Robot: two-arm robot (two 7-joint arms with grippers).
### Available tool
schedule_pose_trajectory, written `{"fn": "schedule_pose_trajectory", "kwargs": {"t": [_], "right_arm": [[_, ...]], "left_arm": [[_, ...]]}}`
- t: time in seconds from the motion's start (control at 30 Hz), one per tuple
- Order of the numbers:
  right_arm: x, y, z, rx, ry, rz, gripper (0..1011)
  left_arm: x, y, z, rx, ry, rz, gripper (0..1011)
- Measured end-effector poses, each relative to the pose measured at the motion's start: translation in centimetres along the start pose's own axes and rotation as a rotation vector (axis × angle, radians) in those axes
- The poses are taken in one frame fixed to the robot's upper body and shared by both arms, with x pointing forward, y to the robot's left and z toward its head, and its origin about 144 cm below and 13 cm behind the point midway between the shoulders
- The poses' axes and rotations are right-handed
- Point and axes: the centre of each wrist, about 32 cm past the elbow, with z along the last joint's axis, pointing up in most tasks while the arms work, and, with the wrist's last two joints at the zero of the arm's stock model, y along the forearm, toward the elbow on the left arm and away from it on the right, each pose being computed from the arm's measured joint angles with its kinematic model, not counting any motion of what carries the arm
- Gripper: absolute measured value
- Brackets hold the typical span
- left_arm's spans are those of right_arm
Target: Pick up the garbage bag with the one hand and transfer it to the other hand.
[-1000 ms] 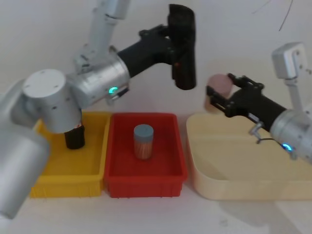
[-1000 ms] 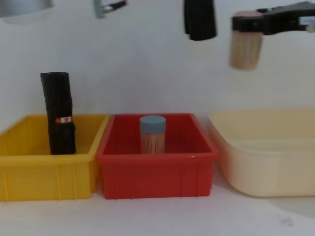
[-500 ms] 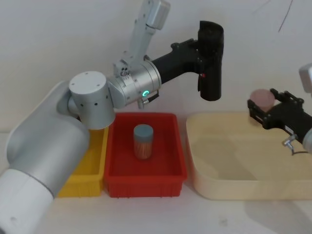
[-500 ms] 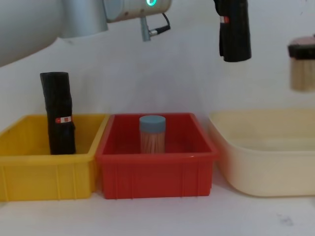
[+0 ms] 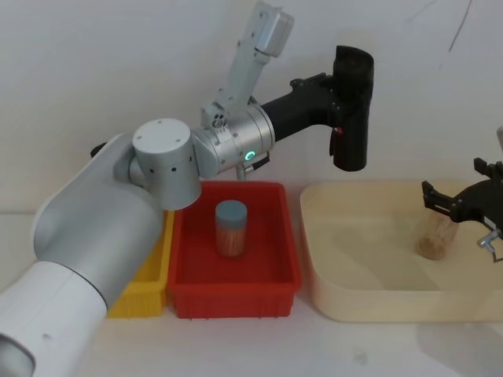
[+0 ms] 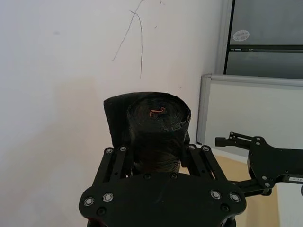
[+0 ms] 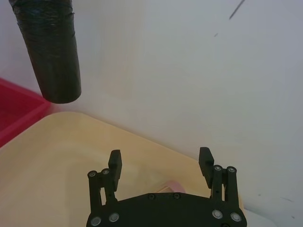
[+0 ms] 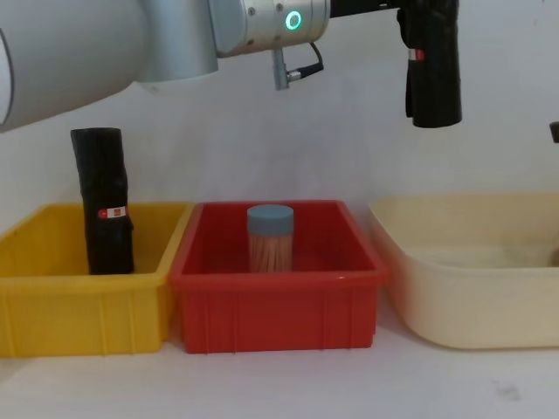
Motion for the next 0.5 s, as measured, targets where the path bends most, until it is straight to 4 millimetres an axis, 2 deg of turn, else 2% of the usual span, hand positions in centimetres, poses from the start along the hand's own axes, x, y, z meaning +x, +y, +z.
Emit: {"fn": "schedule_pose_trajectory", "kwargs": {"t": [0.27,0.5], "right_arm": [[-0.1,-0.1,0.3,0.01,0.001,0.021,999],[-0.5,0.0,1.3,0.046,0.041,0.083,999]], "left_arm": [[0.0,-0.3,-0.2,0.005,0.001,-0.004,498],[0.0,-0.5,-0.3,0.009,0.002,-0.006,498]]}}
